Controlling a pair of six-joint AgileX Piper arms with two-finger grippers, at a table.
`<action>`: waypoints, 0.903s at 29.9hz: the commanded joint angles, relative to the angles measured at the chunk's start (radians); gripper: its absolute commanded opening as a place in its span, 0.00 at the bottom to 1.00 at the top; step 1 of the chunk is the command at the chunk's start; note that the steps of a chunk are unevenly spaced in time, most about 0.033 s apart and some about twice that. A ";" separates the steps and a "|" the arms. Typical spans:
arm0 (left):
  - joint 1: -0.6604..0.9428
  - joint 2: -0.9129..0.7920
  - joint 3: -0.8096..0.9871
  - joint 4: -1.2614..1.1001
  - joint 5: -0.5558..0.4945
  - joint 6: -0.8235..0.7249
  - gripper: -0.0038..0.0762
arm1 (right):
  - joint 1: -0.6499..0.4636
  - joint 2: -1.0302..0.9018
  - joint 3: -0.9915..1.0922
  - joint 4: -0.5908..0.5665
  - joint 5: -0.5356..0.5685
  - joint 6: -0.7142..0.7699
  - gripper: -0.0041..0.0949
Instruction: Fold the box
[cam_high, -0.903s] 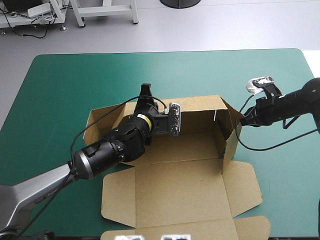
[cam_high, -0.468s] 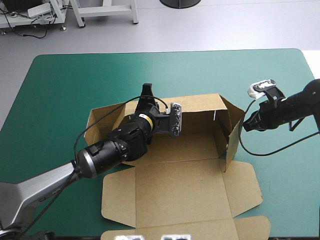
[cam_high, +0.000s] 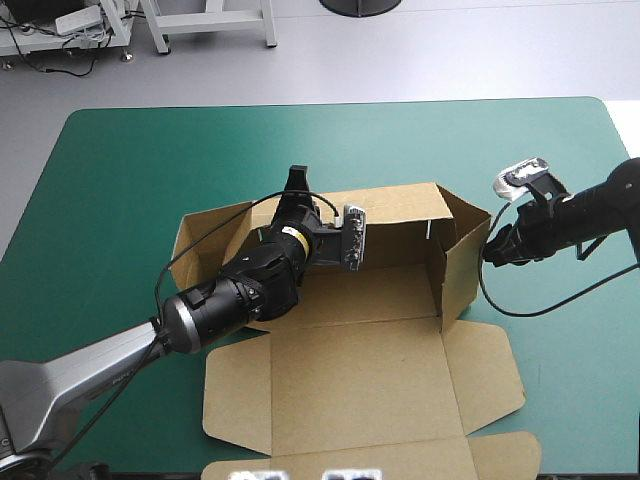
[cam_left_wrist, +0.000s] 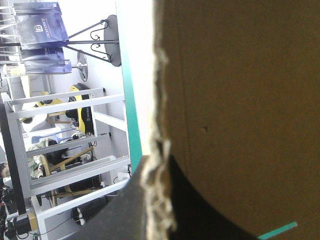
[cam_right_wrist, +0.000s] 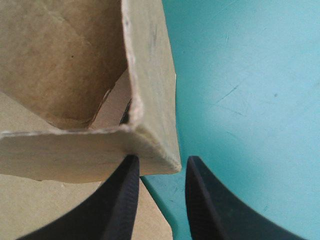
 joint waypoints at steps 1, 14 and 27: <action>-0.008 -0.016 -0.015 -0.043 -0.018 -0.024 0.04 | 0.001 -0.033 -0.022 0.073 0.013 -0.087 0.36; -0.008 -0.016 -0.015 -0.043 -0.018 -0.023 0.04 | 0.100 -0.033 0.051 0.124 0.012 -0.196 0.37; -0.008 -0.016 -0.015 -0.043 -0.016 -0.023 0.04 | 0.142 -0.033 0.090 0.229 -0.132 -0.194 0.37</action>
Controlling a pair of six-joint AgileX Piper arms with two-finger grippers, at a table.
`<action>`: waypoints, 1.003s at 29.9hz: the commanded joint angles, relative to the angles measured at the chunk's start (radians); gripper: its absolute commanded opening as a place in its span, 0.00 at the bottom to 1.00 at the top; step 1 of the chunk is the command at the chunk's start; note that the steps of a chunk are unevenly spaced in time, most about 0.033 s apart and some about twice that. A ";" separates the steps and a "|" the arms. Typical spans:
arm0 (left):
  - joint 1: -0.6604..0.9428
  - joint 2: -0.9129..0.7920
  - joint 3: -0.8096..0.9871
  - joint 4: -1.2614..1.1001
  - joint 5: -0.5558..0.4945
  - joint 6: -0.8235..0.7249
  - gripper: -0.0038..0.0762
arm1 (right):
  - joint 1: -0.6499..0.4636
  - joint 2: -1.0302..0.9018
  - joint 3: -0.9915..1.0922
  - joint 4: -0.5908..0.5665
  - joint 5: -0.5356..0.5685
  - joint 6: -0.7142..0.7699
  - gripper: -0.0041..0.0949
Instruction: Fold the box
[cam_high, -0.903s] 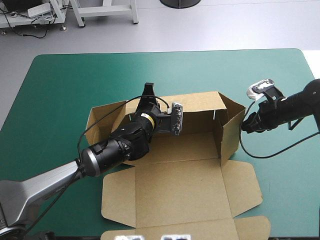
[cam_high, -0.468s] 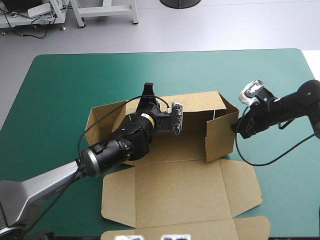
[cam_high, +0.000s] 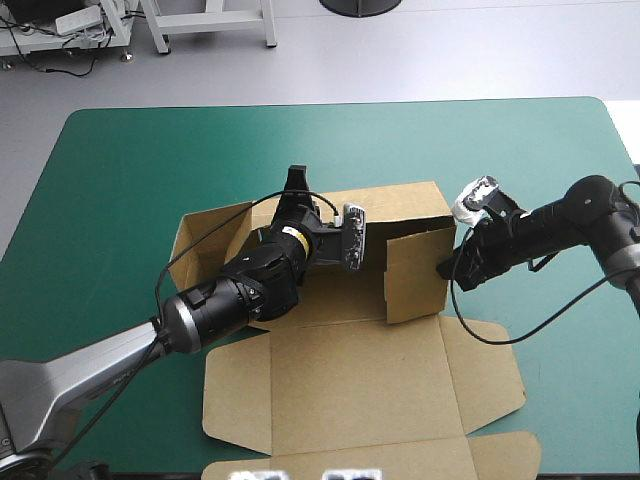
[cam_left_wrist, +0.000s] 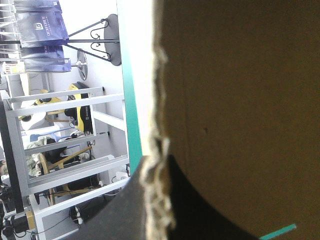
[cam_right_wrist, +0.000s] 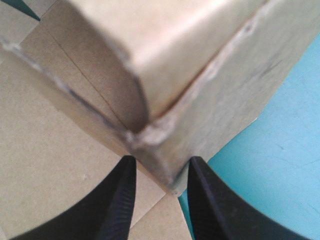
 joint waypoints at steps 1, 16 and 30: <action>-0.008 -0.017 -0.015 -0.046 -0.016 -0.007 0.04 | 0.003 -0.032 -0.022 0.093 -0.083 -0.011 0.37; -0.008 -0.017 -0.015 -0.046 -0.016 -0.003 0.04 | 0.003 -0.031 -0.011 0.193 -0.193 -0.059 0.36; -0.008 -0.017 -0.015 -0.048 -0.009 -0.023 0.04 | 0.003 0.005 0.017 0.302 -0.257 -0.068 0.03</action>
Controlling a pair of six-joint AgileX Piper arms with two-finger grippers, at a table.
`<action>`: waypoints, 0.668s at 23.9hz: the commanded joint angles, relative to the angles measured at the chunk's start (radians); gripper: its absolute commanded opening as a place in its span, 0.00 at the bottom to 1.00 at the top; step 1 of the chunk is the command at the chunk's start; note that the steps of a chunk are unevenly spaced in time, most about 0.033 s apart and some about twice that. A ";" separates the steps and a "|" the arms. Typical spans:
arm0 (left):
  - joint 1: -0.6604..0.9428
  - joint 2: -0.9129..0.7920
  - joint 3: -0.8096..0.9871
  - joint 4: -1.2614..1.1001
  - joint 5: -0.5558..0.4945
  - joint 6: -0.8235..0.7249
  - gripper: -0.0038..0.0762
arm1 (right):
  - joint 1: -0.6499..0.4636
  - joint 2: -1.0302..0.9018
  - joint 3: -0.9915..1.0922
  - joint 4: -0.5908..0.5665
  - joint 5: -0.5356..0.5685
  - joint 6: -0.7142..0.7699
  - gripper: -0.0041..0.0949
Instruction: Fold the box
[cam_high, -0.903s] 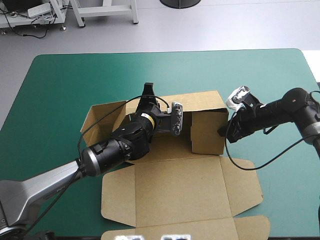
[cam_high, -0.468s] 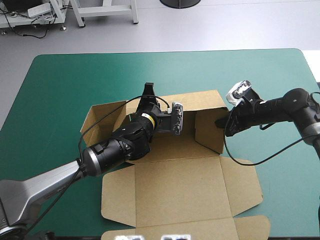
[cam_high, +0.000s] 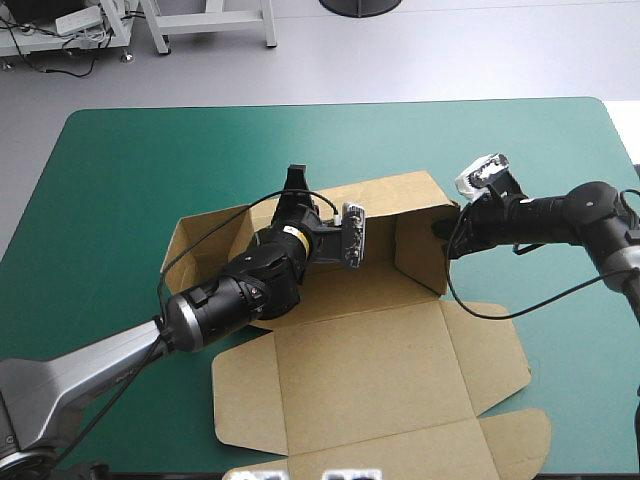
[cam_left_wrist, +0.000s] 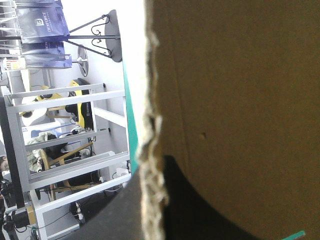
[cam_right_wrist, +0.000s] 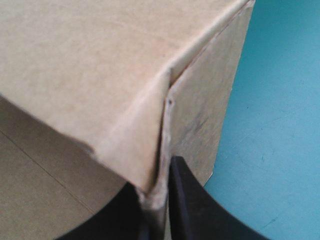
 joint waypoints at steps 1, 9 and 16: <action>-0.011 -0.024 -0.015 -0.060 -0.010 -0.020 0.05 | 0.003 -0.007 -0.026 0.090 0.002 0.009 0.03; -0.011 -0.024 -0.015 -0.062 0.009 -0.057 0.43 | 0.003 -0.008 -0.026 0.086 0.006 0.013 0.03; -0.099 -0.030 -0.046 0.024 0.099 -0.353 0.48 | 0.003 -0.008 -0.026 0.020 0.002 0.083 0.03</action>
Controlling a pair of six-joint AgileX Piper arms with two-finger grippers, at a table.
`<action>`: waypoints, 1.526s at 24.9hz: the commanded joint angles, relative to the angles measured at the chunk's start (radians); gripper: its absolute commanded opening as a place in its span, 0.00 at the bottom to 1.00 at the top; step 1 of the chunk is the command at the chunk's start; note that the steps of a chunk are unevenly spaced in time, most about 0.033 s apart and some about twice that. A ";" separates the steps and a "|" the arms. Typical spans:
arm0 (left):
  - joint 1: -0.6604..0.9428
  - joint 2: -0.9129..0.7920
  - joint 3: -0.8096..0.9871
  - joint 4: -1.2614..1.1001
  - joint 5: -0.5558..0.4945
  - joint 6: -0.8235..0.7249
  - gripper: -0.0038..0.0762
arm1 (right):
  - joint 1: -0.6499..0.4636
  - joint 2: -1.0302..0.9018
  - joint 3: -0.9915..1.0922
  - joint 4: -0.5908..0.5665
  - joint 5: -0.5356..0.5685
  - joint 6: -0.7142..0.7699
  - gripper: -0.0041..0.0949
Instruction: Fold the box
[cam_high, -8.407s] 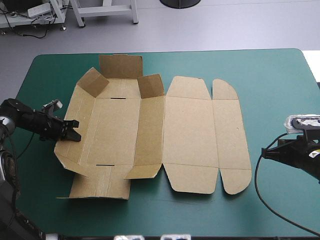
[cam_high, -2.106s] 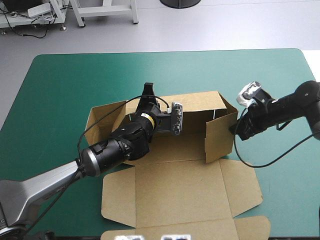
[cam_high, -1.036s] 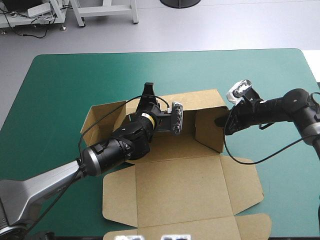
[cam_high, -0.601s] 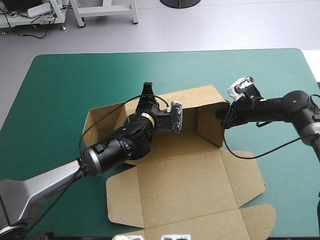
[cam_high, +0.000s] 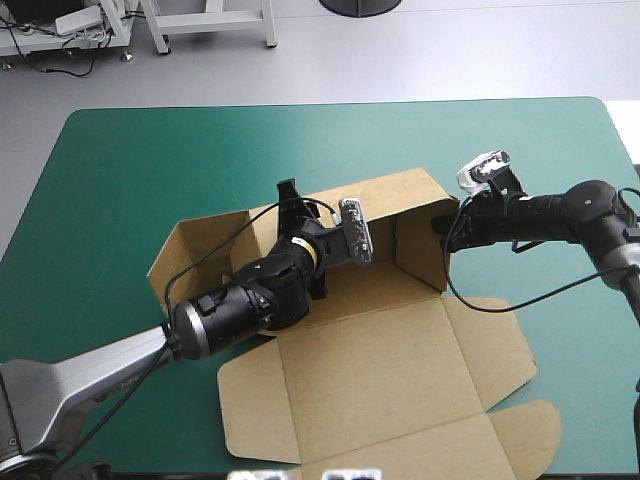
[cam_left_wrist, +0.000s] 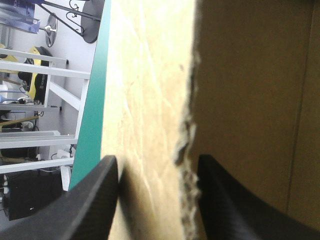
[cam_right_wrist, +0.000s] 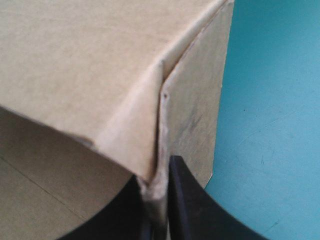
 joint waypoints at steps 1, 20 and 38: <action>-0.093 -0.042 -0.057 0.057 0.085 -0.036 0.48 | 0.003 -0.022 -0.021 -0.001 0.014 0.044 0.03; -0.381 -0.376 -0.110 0.124 0.475 -0.253 0.26 | 0.003 -0.022 -0.021 -0.013 0.026 0.118 0.03; -0.380 -0.619 -0.498 0.253 0.508 -0.335 0.05 | 0.003 -0.026 -0.023 -0.013 0.032 0.174 0.03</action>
